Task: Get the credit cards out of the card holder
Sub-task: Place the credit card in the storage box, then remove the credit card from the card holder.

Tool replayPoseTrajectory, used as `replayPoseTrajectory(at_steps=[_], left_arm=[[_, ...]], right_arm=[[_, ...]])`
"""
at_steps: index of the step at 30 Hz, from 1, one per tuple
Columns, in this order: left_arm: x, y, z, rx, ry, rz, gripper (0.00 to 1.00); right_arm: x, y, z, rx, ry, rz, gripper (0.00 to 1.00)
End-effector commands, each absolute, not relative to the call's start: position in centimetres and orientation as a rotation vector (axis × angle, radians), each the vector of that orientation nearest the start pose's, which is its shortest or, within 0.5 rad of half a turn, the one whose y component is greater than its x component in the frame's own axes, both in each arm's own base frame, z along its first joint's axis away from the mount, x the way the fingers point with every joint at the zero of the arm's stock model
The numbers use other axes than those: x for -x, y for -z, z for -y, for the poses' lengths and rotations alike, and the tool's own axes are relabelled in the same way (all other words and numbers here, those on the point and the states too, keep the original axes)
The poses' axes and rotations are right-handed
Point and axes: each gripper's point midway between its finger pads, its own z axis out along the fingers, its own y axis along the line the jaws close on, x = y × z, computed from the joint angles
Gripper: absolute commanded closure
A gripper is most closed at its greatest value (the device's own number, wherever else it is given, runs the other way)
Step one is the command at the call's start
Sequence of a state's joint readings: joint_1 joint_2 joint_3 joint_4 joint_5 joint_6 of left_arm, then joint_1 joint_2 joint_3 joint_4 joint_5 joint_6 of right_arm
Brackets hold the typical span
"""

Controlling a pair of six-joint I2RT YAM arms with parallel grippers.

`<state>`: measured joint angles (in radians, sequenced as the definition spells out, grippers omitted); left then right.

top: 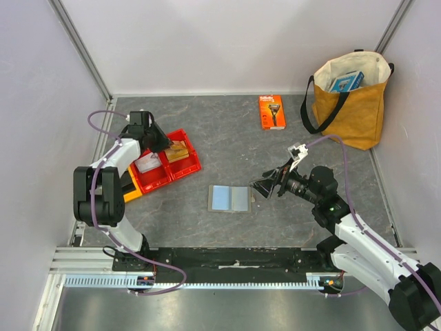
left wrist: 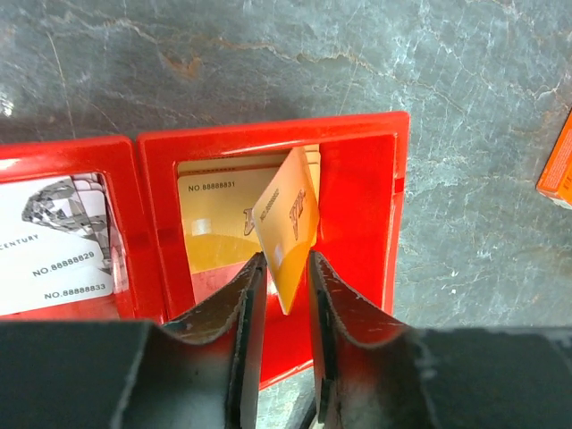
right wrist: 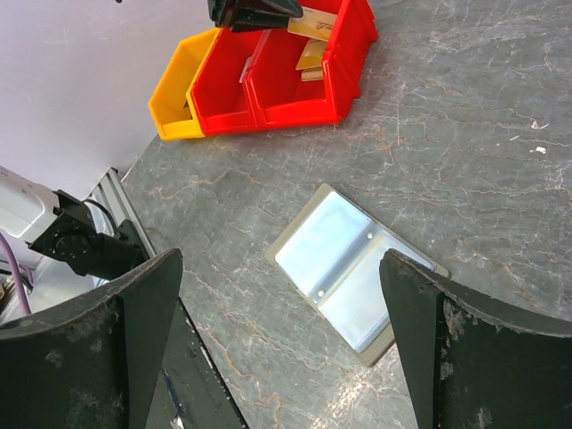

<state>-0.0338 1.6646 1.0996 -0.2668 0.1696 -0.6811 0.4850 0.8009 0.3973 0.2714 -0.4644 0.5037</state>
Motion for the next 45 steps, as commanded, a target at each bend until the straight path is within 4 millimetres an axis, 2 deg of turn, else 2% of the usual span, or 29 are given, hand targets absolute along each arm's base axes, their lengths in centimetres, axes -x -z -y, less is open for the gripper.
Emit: replayPoseTrajectory(at_steps=[1, 6, 13, 16, 18, 21, 22, 23, 26, 27, 30, 32, 38, 45], left_arm=[[-43.5, -12.3, 6.0, 0.628, 0.469, -2.304, 0.65], [-43.6, -13.8, 5.4, 0.604, 0.426, -2.288, 0.55], [-43.5, -16.9, 5.6, 0.535, 0.422, -2.255, 0.48], [-42.3, -18.8, 7.8, 0.448, 0.446, -2.236, 0.41], [-40.8, -19.9, 10.2, 0.366, 0.481, -2.236, 0.40], [-37.2, -21.4, 14.8, 0.218, 0.554, -2.225, 0.35], [-35.5, -20.8, 16.9, 0.152, 0.585, -2.244, 0.34], [-34.6, -21.3, 17.9, 0.121, 0.606, -2.233, 0.34], [-30.2, -20.2, 22.0, -0.011, 0.687, -2.262, 0.34], [-28.6, -19.1, 23.1, -0.043, 0.713, -2.288, 0.34], [-25.3, -17.2, 25.3, -0.100, 0.811, -2.319, 0.34], [-23.8, -15.9, 26.4, -0.126, 0.852, -2.327, 0.37], [-22.0, -11.8, 27.8, -0.129, 0.905, -2.377, 0.46], [-21.0, -7.2, 27.6, -0.105, 0.885, -2.459, 0.63]], right_arm=[[-21.8, -20.6, -22.7, 0.387, -1.116, -1.750, 0.02], [-21.8, -20.6, -22.5, 0.389, -1.103, -1.756, 0.02], [-22.0, -20.5, -22.5, 0.372, -1.104, -1.773, 0.02], [-22.3, -19.8, -22.6, 0.352, -1.099, -1.821, 0.02], [-22.4, -19.4, -22.8, 0.348, -1.106, -1.846, 0.02], [-22.6, -18.7, -23.3, 0.333, -1.123, -1.888, 0.02], [-22.7, -18.2, -23.5, 0.319, -1.125, -1.917, 0.02], [-22.9, -17.8, -23.7, 0.309, -1.124, -1.941, 0.02], [-23.0, -16.8, -24.6, 0.290, -1.112, -2.004, 0.02], [-22.9, -16.3, -25.0, 0.286, -1.103, -2.031, 0.02], [-23.0, -15.3, -26.1, 0.272, -1.055, -2.096, 0.04], [-23.1, -14.4, -26.8, 0.253, -1.035, -2.145, 0.06], [-24.0, -10.8, -27.6, 0.163, -0.905, -2.286, 0.18], [-24.3, -7.1, -27.1, 0.110, -0.792, -2.379, 0.29]])
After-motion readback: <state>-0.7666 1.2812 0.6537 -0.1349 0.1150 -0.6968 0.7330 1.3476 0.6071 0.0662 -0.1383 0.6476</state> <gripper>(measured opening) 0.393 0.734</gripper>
